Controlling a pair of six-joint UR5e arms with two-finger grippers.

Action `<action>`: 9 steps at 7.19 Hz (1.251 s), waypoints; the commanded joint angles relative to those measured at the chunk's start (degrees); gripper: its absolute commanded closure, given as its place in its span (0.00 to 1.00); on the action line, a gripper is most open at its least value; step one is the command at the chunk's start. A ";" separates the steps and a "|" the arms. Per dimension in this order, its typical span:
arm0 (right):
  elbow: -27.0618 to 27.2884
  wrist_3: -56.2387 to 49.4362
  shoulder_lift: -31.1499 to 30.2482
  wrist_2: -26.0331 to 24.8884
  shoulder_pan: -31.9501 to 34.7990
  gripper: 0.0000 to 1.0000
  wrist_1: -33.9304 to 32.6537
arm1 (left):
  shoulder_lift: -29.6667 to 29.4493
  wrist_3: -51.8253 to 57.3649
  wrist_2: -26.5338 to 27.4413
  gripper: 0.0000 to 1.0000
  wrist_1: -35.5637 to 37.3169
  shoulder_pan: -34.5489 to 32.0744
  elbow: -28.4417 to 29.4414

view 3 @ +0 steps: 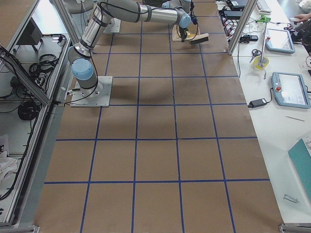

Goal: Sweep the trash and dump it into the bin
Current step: 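Sweep the yellow potato into the dustpan with the brush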

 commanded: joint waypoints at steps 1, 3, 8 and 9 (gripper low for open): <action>0.00 4.16 0.10 0.46 2.83 1.00 0.09 | 0.05 0.00 0.06 1.00 -0.06 -0.02 0.00; -0.09 6.29 -0.34 0.64 4.24 1.00 0.87 | 0.05 0.00 0.06 1.00 0.02 -0.02 0.00; 0.52 0.50 -7.53 1.44 -7.51 1.00 10.85 | 1.27 0.18 -1.25 1.00 0.02 0.15 -0.61; 1.13 -2.21 -10.68 1.43 -11.88 1.00 16.12 | 2.76 -0.17 -6.31 1.00 -0.50 1.02 -0.96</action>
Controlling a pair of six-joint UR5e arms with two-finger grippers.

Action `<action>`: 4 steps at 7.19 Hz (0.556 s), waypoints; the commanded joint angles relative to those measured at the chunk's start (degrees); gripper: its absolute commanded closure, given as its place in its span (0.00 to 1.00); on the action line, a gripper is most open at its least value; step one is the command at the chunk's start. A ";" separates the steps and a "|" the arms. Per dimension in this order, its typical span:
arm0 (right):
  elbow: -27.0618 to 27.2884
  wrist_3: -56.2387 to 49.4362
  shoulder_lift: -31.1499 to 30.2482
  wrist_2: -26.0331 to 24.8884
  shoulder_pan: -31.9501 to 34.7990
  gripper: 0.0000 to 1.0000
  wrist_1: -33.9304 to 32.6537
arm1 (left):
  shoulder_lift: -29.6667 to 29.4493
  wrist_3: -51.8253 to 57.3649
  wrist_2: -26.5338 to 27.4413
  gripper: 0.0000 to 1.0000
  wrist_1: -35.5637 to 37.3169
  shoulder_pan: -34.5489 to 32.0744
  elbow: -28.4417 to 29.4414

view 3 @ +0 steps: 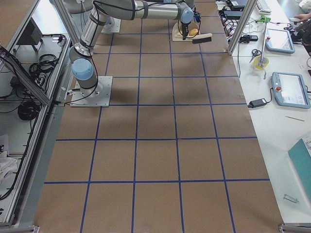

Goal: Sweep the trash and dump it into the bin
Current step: 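Lift the dustpan over the black bag with the left gripper while the right withdraws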

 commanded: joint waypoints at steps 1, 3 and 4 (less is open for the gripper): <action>3.46 -7.40 -7.02 -0.21 -9.36 1.00 6.91 | 3.04 -0.12 -9.13 1.00 -2.58 2.28 -0.63; 12.59 -17.07 -14.23 -0.48 -18.94 1.00 4.56 | 8.38 1.01 -20.20 1.00 -13.67 7.62 0.67; 15.59 -22.16 -16.61 -0.39 -24.21 1.00 2.63 | 11.37 3.11 -26.00 1.00 -22.38 12.79 1.38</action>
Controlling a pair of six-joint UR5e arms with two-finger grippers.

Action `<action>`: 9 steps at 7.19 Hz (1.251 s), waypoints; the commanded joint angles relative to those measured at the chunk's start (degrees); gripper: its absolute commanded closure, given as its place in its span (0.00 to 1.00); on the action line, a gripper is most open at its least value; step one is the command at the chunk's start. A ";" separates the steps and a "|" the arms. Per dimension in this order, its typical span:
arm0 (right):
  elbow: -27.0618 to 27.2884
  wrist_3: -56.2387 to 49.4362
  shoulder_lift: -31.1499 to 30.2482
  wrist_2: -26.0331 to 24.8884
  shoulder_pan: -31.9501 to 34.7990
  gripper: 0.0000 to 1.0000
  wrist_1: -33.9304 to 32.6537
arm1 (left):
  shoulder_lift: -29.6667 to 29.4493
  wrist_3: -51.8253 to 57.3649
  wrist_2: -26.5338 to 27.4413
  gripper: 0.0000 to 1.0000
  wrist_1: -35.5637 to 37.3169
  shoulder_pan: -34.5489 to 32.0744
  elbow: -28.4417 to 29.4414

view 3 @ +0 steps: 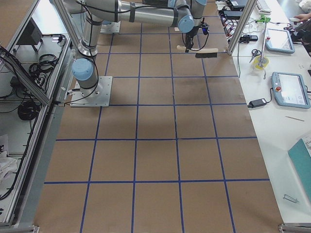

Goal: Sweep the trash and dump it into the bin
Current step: 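Lift the dustpan over the black bag with the left gripper while the right withdraws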

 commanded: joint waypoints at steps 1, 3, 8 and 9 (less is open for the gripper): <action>6.40 -11.10 -4.64 0.29 -11.58 1.00 -1.92 | 4.66 7.60 -8.57 1.00 -16.16 9.79 2.15; 10.96 -14.65 -4.57 1.34 -16.80 1.00 -5.67 | 5.73 17.27 -2.66 1.00 -28.47 17.00 10.03; 20.75 -17.65 -2.20 4.23 -21.54 1.00 -21.34 | 2.75 34.45 14.31 1.00 -23.93 33.90 17.90; 20.75 -19.56 -1.67 4.33 -22.26 1.00 -21.35 | 2.92 36.90 20.19 1.00 -20.65 34.09 17.90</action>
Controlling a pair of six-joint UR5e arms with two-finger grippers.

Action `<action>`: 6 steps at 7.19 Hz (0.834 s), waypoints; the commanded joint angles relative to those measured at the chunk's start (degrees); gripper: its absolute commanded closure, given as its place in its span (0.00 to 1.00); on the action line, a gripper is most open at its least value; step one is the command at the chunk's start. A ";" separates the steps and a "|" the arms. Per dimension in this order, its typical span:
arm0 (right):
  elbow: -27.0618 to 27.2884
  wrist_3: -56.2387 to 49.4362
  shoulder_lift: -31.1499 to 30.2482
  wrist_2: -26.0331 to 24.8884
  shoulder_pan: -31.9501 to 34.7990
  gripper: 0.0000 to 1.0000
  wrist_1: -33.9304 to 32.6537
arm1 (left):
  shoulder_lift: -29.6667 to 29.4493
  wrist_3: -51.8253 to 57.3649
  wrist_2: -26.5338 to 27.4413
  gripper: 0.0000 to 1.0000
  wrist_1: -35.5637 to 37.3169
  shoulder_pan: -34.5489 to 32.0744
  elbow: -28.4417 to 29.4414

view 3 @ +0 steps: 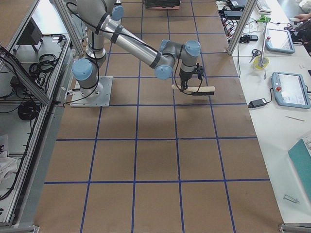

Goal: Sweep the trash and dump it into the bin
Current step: 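Tilt the dustpan with the left gripper to dump the items into the bag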

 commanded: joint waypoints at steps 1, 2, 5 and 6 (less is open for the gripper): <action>0.21 -1.96 1.04 0.81 -1.36 1.00 -0.42 | 0.52 3.06 11.99 1.00 8.01 0.87 0.02; 0.91 -2.40 1.22 0.81 -1.36 1.00 -0.42 | 1.22 3.15 15.26 1.00 12.65 0.69 -0.07; 1.53 -4.69 1.22 -0.24 -1.45 1.00 -0.86 | 0.80 6.92 32.99 1.00 25.42 -4.65 -0.86; 1.44 -4.78 1.14 -0.42 -1.45 1.00 -0.95 | 0.36 7.28 36.18 1.00 27.27 -5.98 -1.38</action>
